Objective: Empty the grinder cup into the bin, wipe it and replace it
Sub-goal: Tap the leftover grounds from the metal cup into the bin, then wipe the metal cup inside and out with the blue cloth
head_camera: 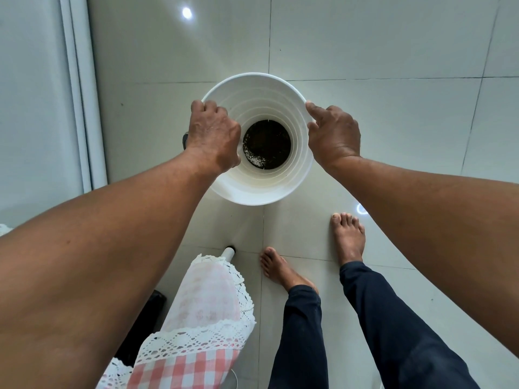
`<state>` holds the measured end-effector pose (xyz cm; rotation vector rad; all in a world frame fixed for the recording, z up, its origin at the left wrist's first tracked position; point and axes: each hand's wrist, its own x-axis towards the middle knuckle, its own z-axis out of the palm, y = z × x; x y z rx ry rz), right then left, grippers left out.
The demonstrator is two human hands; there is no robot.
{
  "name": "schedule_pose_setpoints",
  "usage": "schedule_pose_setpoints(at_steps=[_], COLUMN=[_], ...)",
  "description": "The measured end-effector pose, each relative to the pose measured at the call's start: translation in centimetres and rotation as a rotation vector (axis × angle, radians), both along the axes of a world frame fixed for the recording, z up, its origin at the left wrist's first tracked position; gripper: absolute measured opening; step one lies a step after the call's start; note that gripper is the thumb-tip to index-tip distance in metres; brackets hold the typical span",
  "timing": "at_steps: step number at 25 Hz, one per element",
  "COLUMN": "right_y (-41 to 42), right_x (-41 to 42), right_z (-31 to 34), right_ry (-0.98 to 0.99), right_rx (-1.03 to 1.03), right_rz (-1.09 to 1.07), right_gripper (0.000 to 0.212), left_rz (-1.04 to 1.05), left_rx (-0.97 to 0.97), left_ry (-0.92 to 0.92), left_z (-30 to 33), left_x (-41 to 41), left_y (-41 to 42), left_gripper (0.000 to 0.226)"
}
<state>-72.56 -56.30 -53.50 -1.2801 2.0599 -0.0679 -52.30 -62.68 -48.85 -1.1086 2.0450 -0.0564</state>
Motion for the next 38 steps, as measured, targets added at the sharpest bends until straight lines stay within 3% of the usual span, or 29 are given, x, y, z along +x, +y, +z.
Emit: schedule_pose_setpoints(at_steps=[7, 14, 19, 23, 33, 38], right_y=[0.1, -0.3, 0.9, 2.9, 8.3, 11.4], right_x=[0.0, 0.9, 1.4, 1.8, 4.6, 8.0], right_z=[1.3, 6.9, 15.6, 24.5, 46.4, 54.3], right_ry=[0.017, -0.070, -0.233, -0.448, -0.752, -0.827], right_rx=[0.035, -0.112, -0.206, -0.137, -0.255, -0.239], right_rz=[0.007, -0.032, -0.140, -0.146, 0.307, 0.589], right_gripper=[0.044, 0.038, 0.033, 0.034, 0.040, 0.046], left_rz=[0.417, 0.712, 0.856, 0.933, 1.163, 1.290], left_rx=[-0.117, -0.223, -0.222, -0.271, -0.495, -0.593], left_ry=[0.375, 0.704, 0.943, 1.057, 1.412, 1.523], left_z=[1.9, 6.9, 14.0, 21.3, 44.8, 52.2], left_x=[1.0, 1.6, 1.1, 1.0, 2.6, 6.0], left_y=[2.1, 5.4, 7.8, 9.8, 19.9, 27.8], left_gripper=[0.051, 0.054, 0.055, 0.058, 0.061, 0.063])
